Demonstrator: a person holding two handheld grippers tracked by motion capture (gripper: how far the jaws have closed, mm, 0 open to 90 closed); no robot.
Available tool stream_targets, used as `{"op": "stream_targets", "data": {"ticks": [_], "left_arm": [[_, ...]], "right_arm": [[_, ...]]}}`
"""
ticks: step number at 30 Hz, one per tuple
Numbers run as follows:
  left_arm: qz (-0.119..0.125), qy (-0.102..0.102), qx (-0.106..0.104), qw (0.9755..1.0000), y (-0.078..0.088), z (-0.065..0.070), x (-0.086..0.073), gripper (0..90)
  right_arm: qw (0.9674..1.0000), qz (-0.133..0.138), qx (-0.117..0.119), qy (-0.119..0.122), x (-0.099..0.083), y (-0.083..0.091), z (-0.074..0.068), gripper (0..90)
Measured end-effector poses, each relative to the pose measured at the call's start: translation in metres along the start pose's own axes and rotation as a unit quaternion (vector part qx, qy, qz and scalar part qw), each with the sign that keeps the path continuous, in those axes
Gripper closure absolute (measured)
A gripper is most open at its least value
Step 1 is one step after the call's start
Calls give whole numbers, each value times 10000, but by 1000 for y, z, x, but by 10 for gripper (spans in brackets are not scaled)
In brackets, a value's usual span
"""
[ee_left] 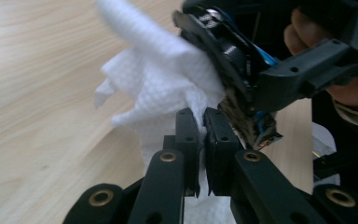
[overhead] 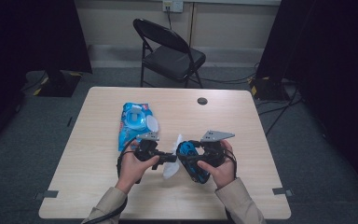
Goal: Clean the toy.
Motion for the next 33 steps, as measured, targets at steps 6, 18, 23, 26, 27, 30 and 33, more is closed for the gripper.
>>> {"op": "stream_targets", "data": {"ticks": [6,18,23,26,27,30,33], "left_arm": [[-70,-126,-113,9998,-7,9,-5,854],[-432,-387,-296,9979,-25,22,-28,855],[-598,-495,-375,9963,-29,27,-36,855],[-548,-457,-362,9968,-25,24,-35,854],[-498,-436,-325,9973,-22,22,-33,854],[-282,-356,-237,9987,-10,13,-24,853],[-62,-334,-58,9994,6,3,-10,853]], "right_arm": [[10000,16,-2,-46,0,-2,0,262],[9997,168,-41,-155,5,4,4,262],[9996,205,-66,-177,6,6,7,262],[9995,216,-88,-202,6,7,9,262],[9995,222,-87,-208,6,8,9,262],[9995,217,-106,-214,5,9,11,262],[9995,217,-99,-225,5,8,11,262]]}}
Point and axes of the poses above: each handheld gripper's, and its own axes: y roughly backward along the jaws, x roughly out of its top, z roughly to its right, the point moved 10 cm from there along -y, roughly forward along the jaws, and after that the axes turned 6 degrees about y, right-handed, at the moved point
